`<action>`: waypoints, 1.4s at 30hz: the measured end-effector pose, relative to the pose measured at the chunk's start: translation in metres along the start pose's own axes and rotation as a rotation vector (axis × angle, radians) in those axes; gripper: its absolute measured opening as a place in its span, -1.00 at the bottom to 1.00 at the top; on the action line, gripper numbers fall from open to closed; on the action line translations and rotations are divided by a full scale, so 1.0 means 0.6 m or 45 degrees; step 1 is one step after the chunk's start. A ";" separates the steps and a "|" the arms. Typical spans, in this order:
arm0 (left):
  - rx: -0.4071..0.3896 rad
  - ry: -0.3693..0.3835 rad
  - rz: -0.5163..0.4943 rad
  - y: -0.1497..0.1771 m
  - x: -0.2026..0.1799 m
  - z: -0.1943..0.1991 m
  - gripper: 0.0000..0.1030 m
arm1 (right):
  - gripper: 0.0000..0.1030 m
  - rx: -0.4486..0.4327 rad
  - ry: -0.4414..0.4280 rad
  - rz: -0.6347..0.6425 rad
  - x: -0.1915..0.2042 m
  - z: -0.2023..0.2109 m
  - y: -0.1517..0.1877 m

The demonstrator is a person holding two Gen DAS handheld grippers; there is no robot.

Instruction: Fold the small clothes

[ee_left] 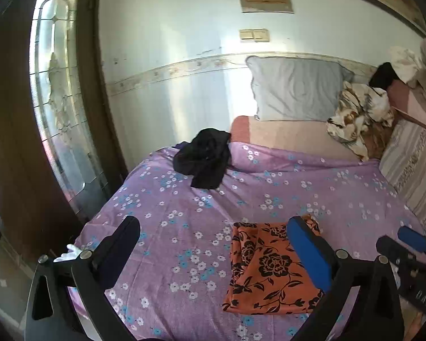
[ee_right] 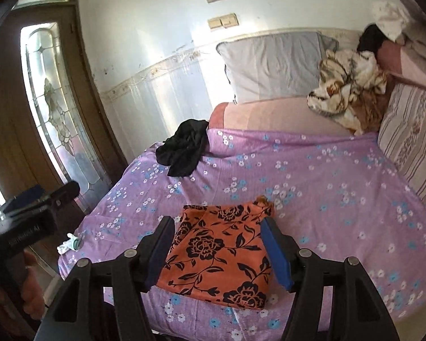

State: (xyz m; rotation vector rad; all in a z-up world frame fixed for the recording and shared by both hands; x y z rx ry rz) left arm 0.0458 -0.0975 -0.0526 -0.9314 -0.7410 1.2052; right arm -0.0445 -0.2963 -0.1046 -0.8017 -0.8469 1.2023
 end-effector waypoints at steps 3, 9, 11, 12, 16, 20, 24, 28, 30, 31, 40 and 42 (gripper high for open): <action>-0.013 -0.030 0.010 -0.004 0.004 0.009 1.00 | 0.30 -0.010 -0.012 0.003 0.006 0.004 0.000; -0.051 -0.056 0.012 -0.009 0.011 0.025 1.00 | 0.30 -0.011 -0.040 -0.024 0.009 -0.001 0.003; -0.060 -0.063 0.024 -0.012 0.016 0.028 1.00 | 0.30 -0.005 -0.056 -0.029 0.012 -0.006 0.005; -0.059 -0.063 0.023 -0.014 0.017 0.029 1.00 | 0.30 0.002 -0.059 -0.027 0.015 -0.009 0.007; -0.066 -0.069 0.022 -0.018 0.021 0.031 1.00 | 0.30 0.014 -0.071 -0.011 0.025 -0.019 0.011; -0.075 -0.085 0.026 -0.019 0.024 0.031 1.00 | 0.30 0.025 -0.074 0.005 0.034 -0.029 0.015; -0.063 -0.079 0.021 -0.017 0.022 0.027 1.00 | 0.30 0.036 -0.081 0.005 0.037 -0.035 0.017; -0.066 -0.087 0.017 -0.015 0.023 0.025 1.00 | 0.30 0.025 -0.067 0.016 0.038 -0.034 0.014; -0.062 -0.082 0.023 -0.015 0.024 0.025 1.00 | 0.30 0.026 -0.066 0.021 0.038 -0.035 0.013; -0.059 -0.080 0.027 -0.014 0.024 0.024 1.00 | 0.30 0.030 -0.064 0.022 0.038 -0.036 0.014; -0.041 -0.077 0.034 -0.007 0.027 0.018 1.00 | 0.30 0.048 -0.065 0.026 0.043 -0.043 0.020; -0.038 -0.078 0.034 -0.006 0.027 0.017 1.00 | 0.30 0.052 -0.064 0.029 0.045 -0.045 0.022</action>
Point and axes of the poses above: each gripper's, at about its wrist camera, not at the fingertips, and z roughly against the way its jaws point, x to its left, y to its underside, the point moved 4 cm from there along -z, roughly the way its jaws point, and after that the axes turned 8 degrees about z, right-handed, at the moved point
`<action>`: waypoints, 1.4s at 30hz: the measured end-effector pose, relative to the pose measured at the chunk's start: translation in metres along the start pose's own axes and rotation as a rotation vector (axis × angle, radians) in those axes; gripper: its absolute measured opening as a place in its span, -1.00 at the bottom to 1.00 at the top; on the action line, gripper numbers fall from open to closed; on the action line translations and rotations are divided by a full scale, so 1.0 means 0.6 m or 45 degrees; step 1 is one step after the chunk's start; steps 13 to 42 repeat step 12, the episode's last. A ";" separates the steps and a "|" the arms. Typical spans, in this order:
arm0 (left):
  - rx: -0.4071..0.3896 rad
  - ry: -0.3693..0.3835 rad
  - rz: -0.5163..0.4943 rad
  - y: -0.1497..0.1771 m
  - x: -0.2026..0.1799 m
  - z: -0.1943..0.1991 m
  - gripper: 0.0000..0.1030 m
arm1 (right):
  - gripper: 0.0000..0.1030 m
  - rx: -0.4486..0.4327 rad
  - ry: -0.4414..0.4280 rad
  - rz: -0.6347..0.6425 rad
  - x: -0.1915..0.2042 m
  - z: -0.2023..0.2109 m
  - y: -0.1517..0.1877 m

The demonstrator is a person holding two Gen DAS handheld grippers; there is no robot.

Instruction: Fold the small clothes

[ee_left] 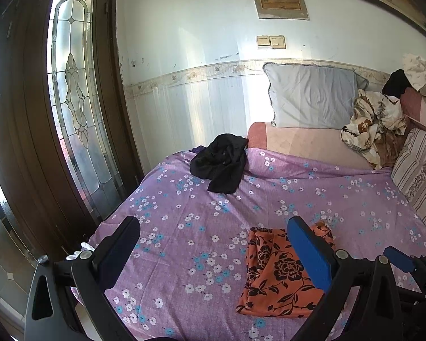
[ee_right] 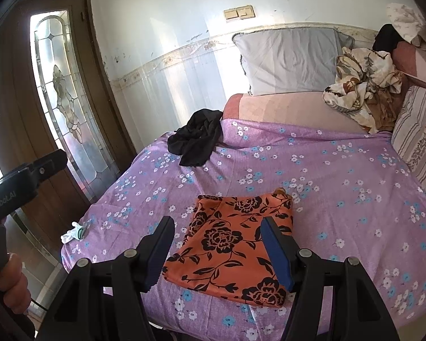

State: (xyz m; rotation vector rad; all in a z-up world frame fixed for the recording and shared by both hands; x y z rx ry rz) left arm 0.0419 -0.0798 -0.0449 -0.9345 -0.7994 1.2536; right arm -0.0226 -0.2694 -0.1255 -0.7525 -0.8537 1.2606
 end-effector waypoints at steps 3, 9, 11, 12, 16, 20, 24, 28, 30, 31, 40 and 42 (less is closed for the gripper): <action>0.014 0.005 0.006 0.003 0.001 -0.006 1.00 | 0.30 0.011 -0.003 0.000 -0.001 -0.005 0.002; 0.032 0.019 0.022 0.007 0.002 -0.020 1.00 | 0.30 0.030 -0.003 -0.009 -0.002 -0.017 0.006; 0.024 0.023 0.026 0.007 0.002 -0.025 1.00 | 0.30 0.038 -0.006 -0.010 -0.004 -0.024 0.006; 0.023 0.023 0.027 0.007 0.002 -0.028 1.00 | 0.30 0.042 -0.006 -0.011 -0.005 -0.027 0.006; 0.023 0.023 0.027 0.007 0.002 -0.028 1.00 | 0.30 0.042 -0.006 -0.011 -0.005 -0.027 0.006; 0.023 0.023 0.027 0.007 0.002 -0.028 1.00 | 0.30 0.042 -0.006 -0.011 -0.005 -0.027 0.006; 0.023 0.023 0.027 0.007 0.002 -0.028 1.00 | 0.30 0.042 -0.006 -0.011 -0.005 -0.027 0.006; 0.023 0.023 0.027 0.007 0.002 -0.028 1.00 | 0.30 0.042 -0.006 -0.011 -0.005 -0.027 0.006; 0.023 0.023 0.027 0.007 0.002 -0.028 1.00 | 0.30 0.042 -0.006 -0.011 -0.005 -0.027 0.006; 0.023 0.023 0.027 0.007 0.002 -0.028 1.00 | 0.30 0.042 -0.006 -0.011 -0.005 -0.027 0.006; 0.023 0.023 0.027 0.007 0.002 -0.028 1.00 | 0.30 0.042 -0.006 -0.011 -0.005 -0.027 0.006; 0.023 0.023 0.027 0.007 0.002 -0.028 1.00 | 0.30 0.042 -0.006 -0.011 -0.005 -0.027 0.006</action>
Point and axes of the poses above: each gripper's, at about its wrist camera, not at the fingertips, and z roughly against the way its jaws point, x to its left, y to its underside, the point moved 4 cm from there along -z, roughly the way its jaws point, and after that the axes turned 8 degrees about z, right-handed, at the moved point
